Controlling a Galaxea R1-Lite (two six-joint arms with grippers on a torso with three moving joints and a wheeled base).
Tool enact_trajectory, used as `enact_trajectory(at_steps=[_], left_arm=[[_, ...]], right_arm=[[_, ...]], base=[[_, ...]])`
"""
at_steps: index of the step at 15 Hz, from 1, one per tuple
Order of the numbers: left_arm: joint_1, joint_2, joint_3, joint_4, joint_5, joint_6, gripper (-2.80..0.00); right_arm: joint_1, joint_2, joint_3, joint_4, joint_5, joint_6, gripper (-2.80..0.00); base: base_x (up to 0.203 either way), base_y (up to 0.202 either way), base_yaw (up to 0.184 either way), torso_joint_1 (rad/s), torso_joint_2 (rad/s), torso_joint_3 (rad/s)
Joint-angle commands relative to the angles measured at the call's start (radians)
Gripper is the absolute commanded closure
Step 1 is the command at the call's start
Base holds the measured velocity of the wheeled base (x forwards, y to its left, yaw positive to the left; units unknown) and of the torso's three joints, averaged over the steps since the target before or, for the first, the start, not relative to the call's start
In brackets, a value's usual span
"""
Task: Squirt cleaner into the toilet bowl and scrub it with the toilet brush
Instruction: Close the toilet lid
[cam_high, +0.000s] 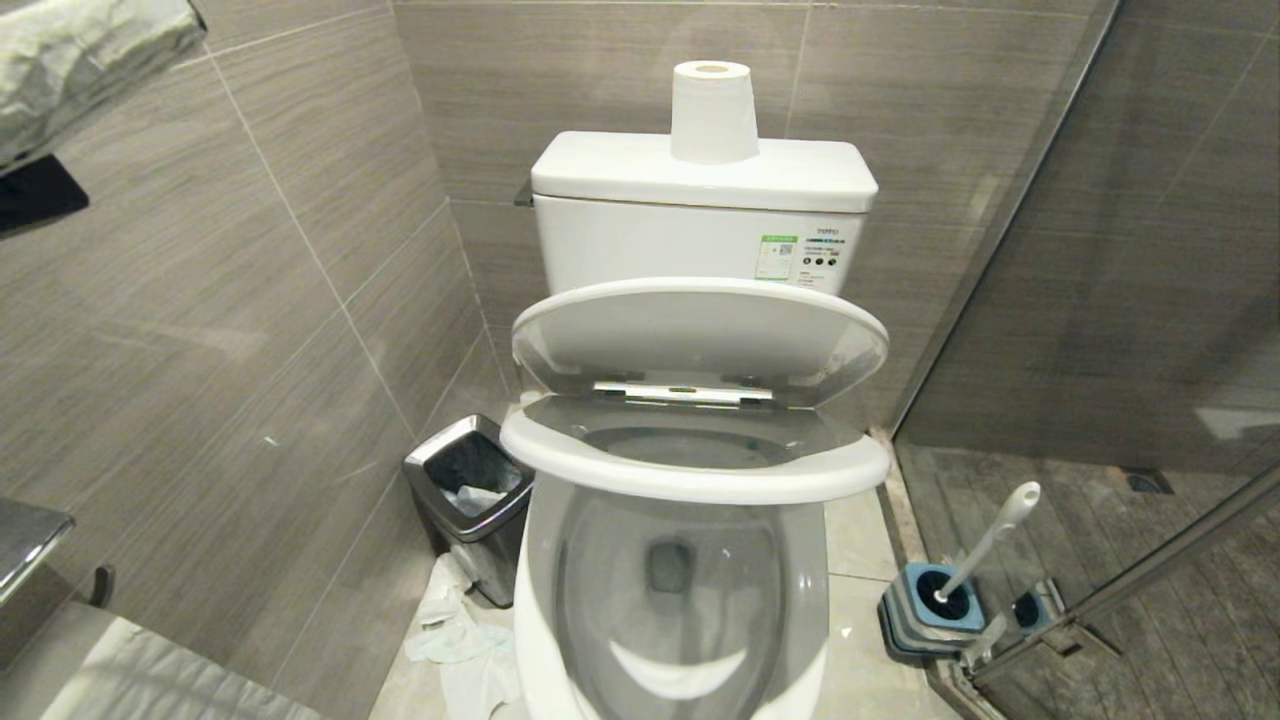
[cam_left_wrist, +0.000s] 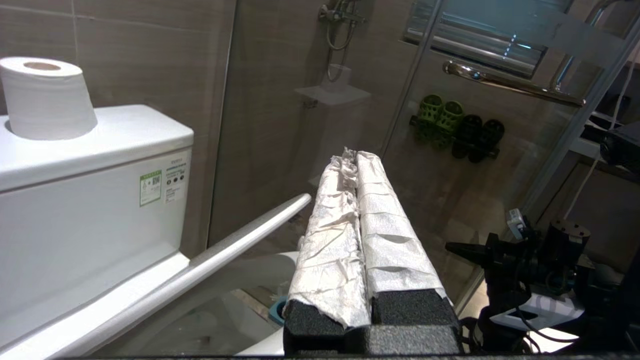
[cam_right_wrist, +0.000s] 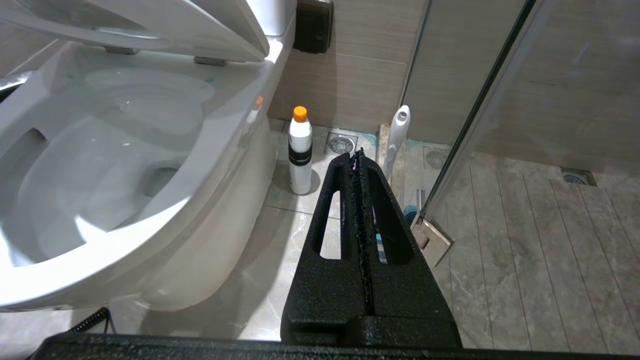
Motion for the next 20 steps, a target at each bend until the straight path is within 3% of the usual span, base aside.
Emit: enact_trajectory(at_steps=[1, 4, 6, 8, 11, 14, 16, 18, 20], left_arm=[[-0.001, 0.016, -0.023, 0.013, -0.009, -0.011, 0.0], [0.019, 0.021, -0.085, 0.059, -0.014, -0.009, 0.0], [0.049, 0.084, -0.197, 0.101, 0.022, -0.008, 0.0], [0.074, 0.139, -0.367, 0.288, 0.077, -0.007, 0.0], [0.1, 0.234, -0.685, 0.698, 0.147, 0.028, 0.0], [0.042, 0.349, -0.934, 1.146, 0.313, 0.163, 0.0], [-0.036, 0.384, -0.961, 1.239, 0.47, 0.319, 0.0], [-0.058, 0.403, -0.961, 1.345, 0.607, 0.516, 0.0], [-0.108, 0.437, -0.96, 1.401, 0.679, 0.587, 0.0]], right_arm=[[0.001, 0.001, 0.026, -0.001, 0.0, -0.001, 0.0], [0.001, 0.001, 0.026, -0.001, 0.0, -0.002, 0.0], [0.001, 0.001, 0.026, -0.001, 0.0, 0.0, 0.0], [0.0, 0.001, 0.026, -0.001, 0.0, 0.0, 0.0], [0.0, 0.001, 0.026, -0.001, 0.0, 0.0, 0.0], [-0.001, 0.001, 0.026, -0.001, 0.0, 0.0, 0.0], [0.0, 0.001, 0.026, -0.001, 0.0, 0.0, 0.0], [0.001, 0.001, 0.026, -0.001, 0.0, 0.0, 0.0], [-0.001, 0.001, 0.026, -0.001, 0.0, -0.001, 0.0]], base=[[0.0, 0.0, 0.0, 0.0, 0.0, 0.0], [0.0, 0.0, 0.0, 0.0, 0.0, 0.0], [0.0, 0.0, 0.0, 0.0, 0.0, 0.0], [0.0, 0.0, 0.0, 0.0, 0.0, 0.0], [0.0, 0.0, 0.0, 0.0, 0.0, 0.0], [0.0, 0.0, 0.0, 0.0, 0.0, 0.0], [0.0, 0.0, 0.0, 0.0, 0.0, 0.0], [0.0, 0.0, 0.0, 0.0, 0.0, 0.0], [0.0, 0.0, 0.0, 0.0, 0.0, 0.0]])
